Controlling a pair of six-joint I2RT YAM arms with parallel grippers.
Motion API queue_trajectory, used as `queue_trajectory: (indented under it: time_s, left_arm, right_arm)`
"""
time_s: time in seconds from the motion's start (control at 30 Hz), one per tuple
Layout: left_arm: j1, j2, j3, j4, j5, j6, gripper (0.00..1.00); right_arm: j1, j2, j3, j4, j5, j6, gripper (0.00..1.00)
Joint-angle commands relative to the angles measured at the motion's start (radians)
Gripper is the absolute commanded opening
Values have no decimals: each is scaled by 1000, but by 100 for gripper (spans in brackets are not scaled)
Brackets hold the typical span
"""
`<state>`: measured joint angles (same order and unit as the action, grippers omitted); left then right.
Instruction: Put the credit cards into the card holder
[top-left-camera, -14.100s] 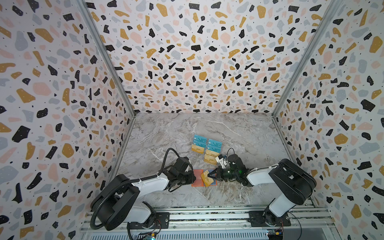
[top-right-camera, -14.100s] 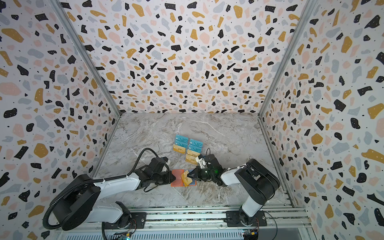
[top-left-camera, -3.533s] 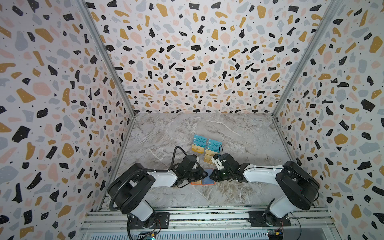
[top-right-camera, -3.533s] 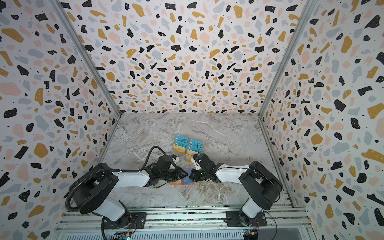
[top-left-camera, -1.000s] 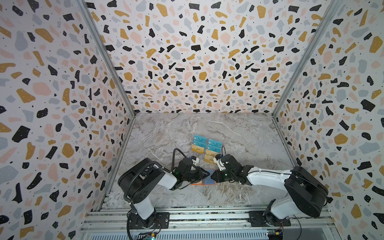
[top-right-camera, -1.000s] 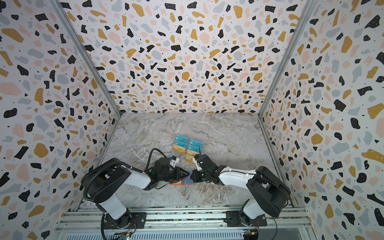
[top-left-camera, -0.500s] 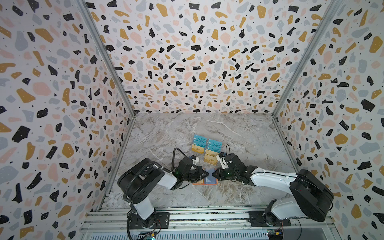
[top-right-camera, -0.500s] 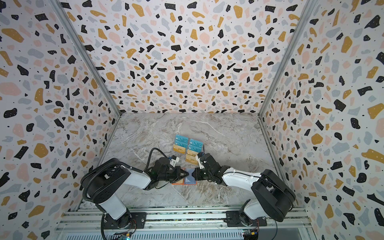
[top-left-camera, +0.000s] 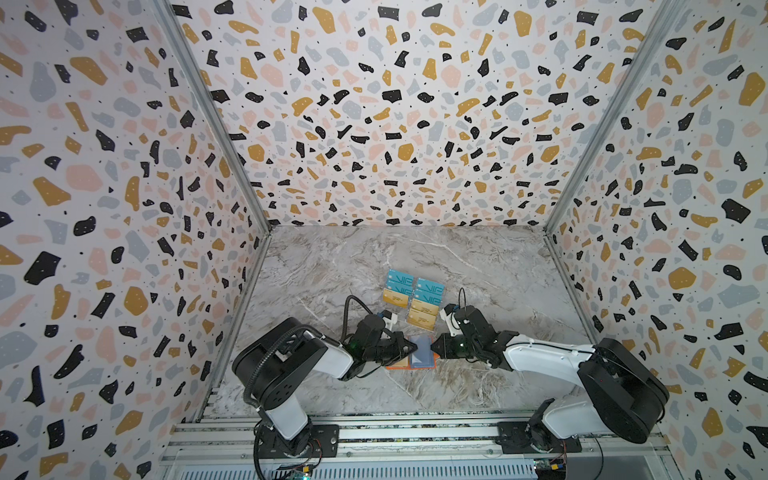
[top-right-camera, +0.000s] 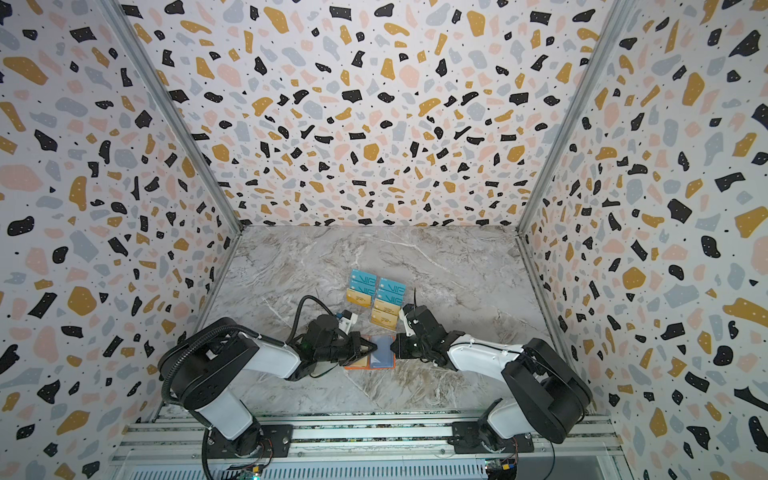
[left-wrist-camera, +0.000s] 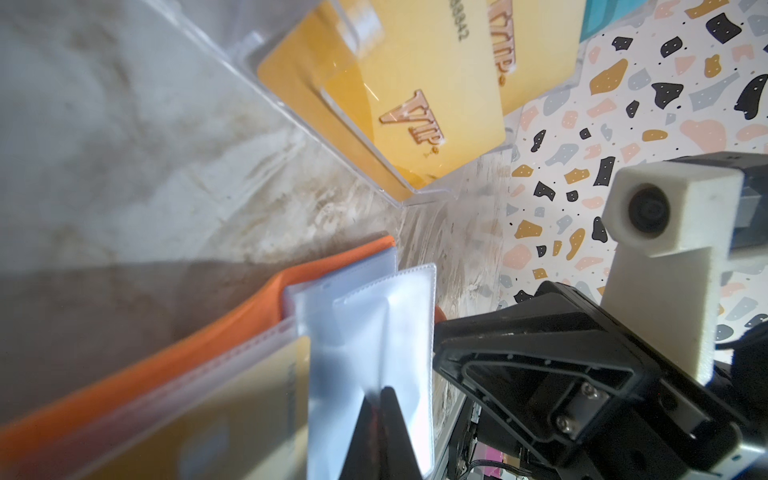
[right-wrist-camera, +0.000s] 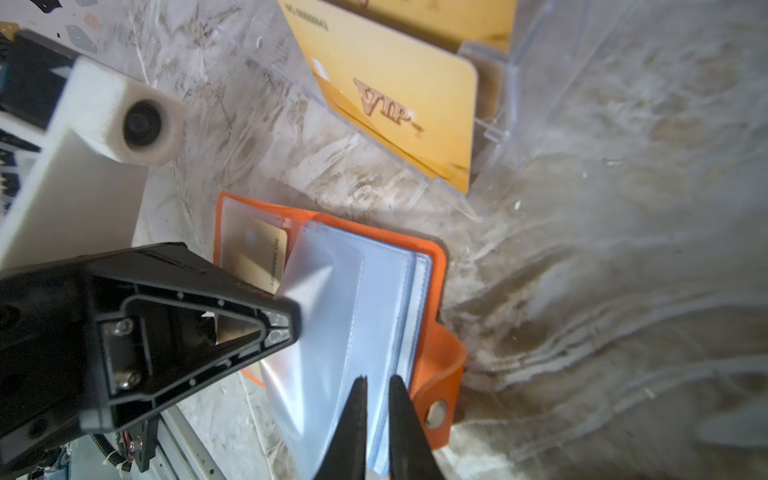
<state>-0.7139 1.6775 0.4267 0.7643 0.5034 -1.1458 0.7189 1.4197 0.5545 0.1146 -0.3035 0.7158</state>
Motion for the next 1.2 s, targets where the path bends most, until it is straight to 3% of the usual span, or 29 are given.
queue_trajectory:
  time_s: [0.0,0.4,0.53,0.6,0.73,0.87,1.07,1.17]
  left_arm:
    - [2,-31,-15,29,1,10,0]
    - [2,-26,-2,12,19,23,4]
    - [2,-30,1,7,30,22,23]
    - [2,-37,1,4,34,17,39]
    - [2,-70,9,-32,38,13,53]
    - [2,-144,37,-162,25,41,60]
    - [5,-312,80,-563,-99,179,60]
    - [21,-399,72,-640,-158,189,58]
  right_arm:
    - [-7,24,-8,10,-26,4,14]
    - [13,73,10,128,-140,-10,14]
    - [13,101,14,162,-176,-4,14]
    - [13,108,15,173,-178,-1,14]
    - [13,109,25,175,-187,-8,14]
    - [13,98,39,168,-204,-27,14]
    - [25,91,44,175,-244,-47,14]
    - [46,116,50,193,-260,-44,14]
